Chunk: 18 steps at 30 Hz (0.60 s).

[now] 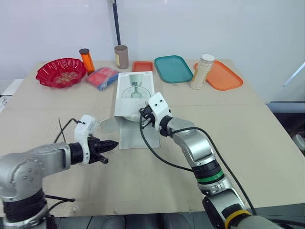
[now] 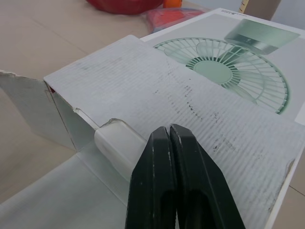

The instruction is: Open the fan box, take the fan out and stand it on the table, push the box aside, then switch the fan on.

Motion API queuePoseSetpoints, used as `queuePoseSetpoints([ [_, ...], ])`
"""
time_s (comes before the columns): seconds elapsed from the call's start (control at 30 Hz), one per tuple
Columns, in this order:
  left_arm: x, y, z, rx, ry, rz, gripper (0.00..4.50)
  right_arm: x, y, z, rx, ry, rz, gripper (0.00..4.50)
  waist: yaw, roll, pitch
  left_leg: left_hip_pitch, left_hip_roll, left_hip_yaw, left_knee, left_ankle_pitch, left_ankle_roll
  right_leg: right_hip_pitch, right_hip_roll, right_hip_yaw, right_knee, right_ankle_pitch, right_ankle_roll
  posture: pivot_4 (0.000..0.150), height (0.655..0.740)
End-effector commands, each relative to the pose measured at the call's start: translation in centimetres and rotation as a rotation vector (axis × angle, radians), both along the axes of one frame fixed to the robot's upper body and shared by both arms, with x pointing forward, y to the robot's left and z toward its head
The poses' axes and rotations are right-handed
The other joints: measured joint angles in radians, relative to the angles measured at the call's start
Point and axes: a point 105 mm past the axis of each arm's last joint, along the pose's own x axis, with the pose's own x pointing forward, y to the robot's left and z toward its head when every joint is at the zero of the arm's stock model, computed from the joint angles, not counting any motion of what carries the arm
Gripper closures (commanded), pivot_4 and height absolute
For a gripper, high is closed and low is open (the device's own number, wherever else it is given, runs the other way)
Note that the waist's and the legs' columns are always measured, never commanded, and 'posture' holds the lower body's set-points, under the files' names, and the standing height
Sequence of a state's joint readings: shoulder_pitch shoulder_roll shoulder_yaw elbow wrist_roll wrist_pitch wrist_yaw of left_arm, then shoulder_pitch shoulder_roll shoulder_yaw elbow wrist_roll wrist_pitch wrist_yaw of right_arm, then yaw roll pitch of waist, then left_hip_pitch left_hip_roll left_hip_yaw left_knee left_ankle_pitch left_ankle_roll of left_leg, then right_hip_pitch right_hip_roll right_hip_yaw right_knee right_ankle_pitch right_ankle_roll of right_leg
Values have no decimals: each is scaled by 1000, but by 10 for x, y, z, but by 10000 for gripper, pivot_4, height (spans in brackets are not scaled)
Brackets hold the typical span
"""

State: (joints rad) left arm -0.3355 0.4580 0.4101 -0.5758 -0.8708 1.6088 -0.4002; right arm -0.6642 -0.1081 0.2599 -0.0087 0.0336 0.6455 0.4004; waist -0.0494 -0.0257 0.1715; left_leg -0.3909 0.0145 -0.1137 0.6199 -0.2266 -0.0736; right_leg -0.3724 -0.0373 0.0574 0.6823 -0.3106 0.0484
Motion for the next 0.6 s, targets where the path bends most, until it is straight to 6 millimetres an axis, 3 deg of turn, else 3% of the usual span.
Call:
queuePoseSetpoints([
  [0.03,11,3,-7,-22,-20,114,45000,-3,-1,-17,-32,55,-3,44380,-2,1,0,0,0,0,0,0,0,0,0,0,0,0,0,1500,7400],
  [0.2,24,-10,-9,-214,-46,210,45000,-4,-1,-17,-30,57,-4,44380,3,0,-1,0,-1,0,0,1,-2,0,-1,0,0,0,0,1500,7400],
  [0.37,35,-18,-10,-303,-64,277,32767,-5,-2,-17,-40,53,-5,45000,2,0,-1,0,-1,0,0,1,-3,1,-1,0,0,0,0,1500,7400],
  [0.4,37,-18,-10,-302,-71,289,27980,-5,-2,-18,-41,53,-6,45000,2,0,-1,0,-1,0,0,1,-3,0,-1,0,0,0,0,1500,7400],
  [0.6,47,-13,-20,-328,-48,358,27170,-3,-3,-16,-47,48,-6,45000,2,0,-1,0,-1,0,0,1,-3,1,-1,0,0,0,0,1500,7400],
])
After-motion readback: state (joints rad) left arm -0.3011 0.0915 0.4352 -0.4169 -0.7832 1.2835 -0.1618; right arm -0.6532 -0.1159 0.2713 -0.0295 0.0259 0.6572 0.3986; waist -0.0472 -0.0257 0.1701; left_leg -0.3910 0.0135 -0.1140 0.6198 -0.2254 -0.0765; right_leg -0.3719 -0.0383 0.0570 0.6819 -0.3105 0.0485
